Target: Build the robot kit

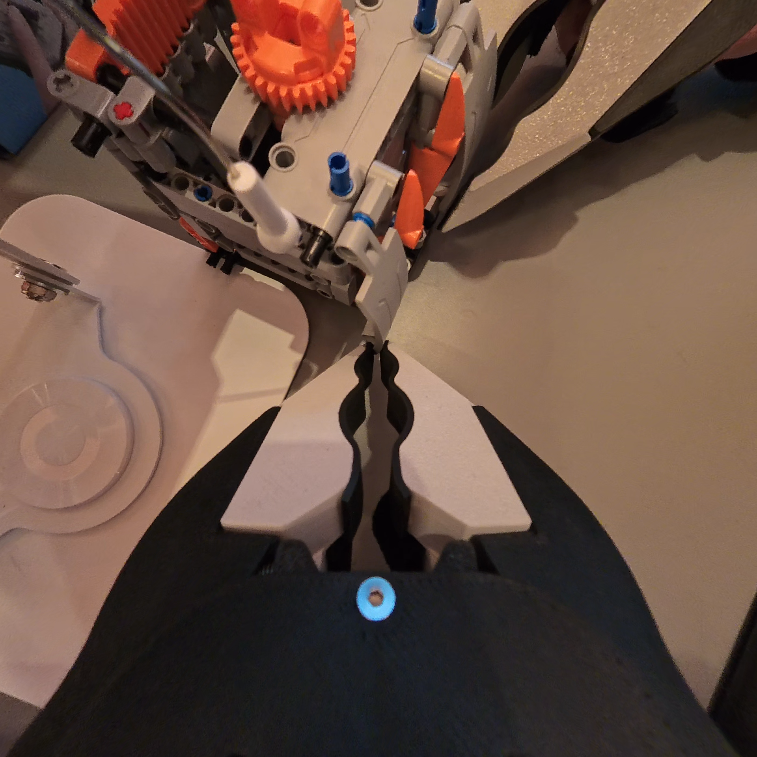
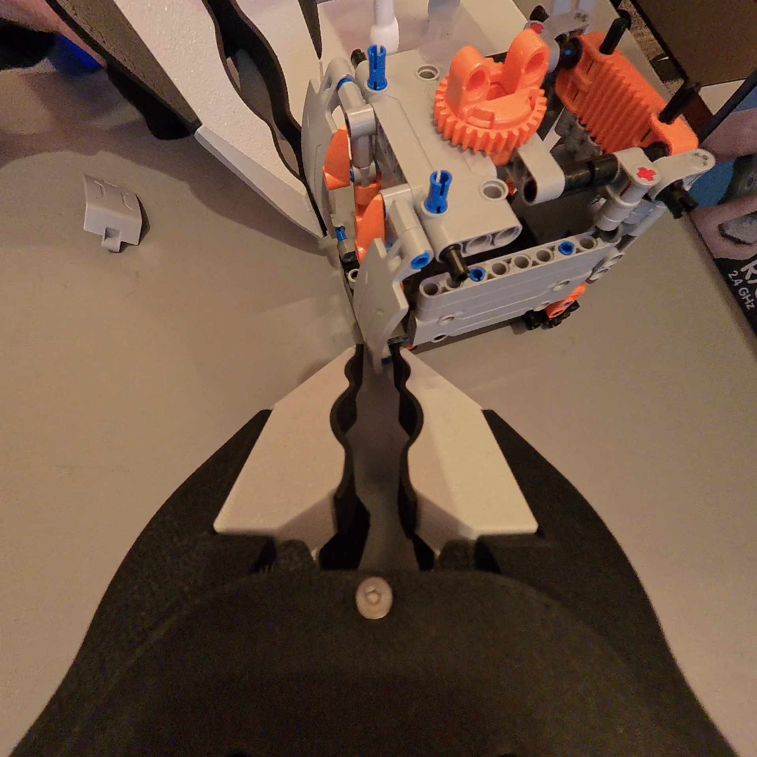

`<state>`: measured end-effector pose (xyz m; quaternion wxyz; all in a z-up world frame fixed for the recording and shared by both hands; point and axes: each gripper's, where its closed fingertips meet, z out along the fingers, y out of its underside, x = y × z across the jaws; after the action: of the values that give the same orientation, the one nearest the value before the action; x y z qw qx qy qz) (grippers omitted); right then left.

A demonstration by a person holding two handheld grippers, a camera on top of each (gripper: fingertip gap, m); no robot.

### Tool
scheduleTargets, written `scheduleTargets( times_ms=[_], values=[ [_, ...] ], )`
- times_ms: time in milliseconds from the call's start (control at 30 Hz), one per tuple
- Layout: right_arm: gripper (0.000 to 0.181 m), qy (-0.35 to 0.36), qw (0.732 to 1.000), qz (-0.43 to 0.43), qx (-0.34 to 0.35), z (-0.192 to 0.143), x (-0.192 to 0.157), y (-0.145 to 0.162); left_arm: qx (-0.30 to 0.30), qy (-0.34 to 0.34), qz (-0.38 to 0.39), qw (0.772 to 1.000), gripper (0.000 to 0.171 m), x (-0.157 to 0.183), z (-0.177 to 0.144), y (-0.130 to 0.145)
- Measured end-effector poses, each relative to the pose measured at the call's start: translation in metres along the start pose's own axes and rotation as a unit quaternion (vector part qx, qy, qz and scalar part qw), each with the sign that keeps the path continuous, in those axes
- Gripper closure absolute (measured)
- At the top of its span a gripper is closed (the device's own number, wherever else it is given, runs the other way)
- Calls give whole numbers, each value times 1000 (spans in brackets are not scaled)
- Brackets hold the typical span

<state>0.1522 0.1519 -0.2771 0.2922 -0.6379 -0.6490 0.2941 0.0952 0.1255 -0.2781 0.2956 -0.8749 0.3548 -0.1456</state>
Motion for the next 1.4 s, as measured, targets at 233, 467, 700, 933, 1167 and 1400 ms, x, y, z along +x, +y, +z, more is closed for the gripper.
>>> scheduleTargets(
  times_ms=[233,467,700,933,1167,1400],
  values=[
    [170,-4,1000,6,5,0,3,0,5,-2,-1,1000,171,0,2,-2],
    [174,1,1000,1,4,2,6,0,20,7,-23,1000,171,-3,3,-4],
    [174,-7,1000,-1,3,2,7,1,34,36,-36,998,170,-1,5,-7],
    [174,-12,1000,-11,-3,2,7,2,40,58,-46,996,170,-5,5,-9],
    [175,-9,1000,-19,-5,5,8,1,40,21,-35,998,166,-16,8,-8],
    [175,-9,1000,-20,-7,4,9,2,48,26,-37,998,169,-15,12,-9]
  ],
)
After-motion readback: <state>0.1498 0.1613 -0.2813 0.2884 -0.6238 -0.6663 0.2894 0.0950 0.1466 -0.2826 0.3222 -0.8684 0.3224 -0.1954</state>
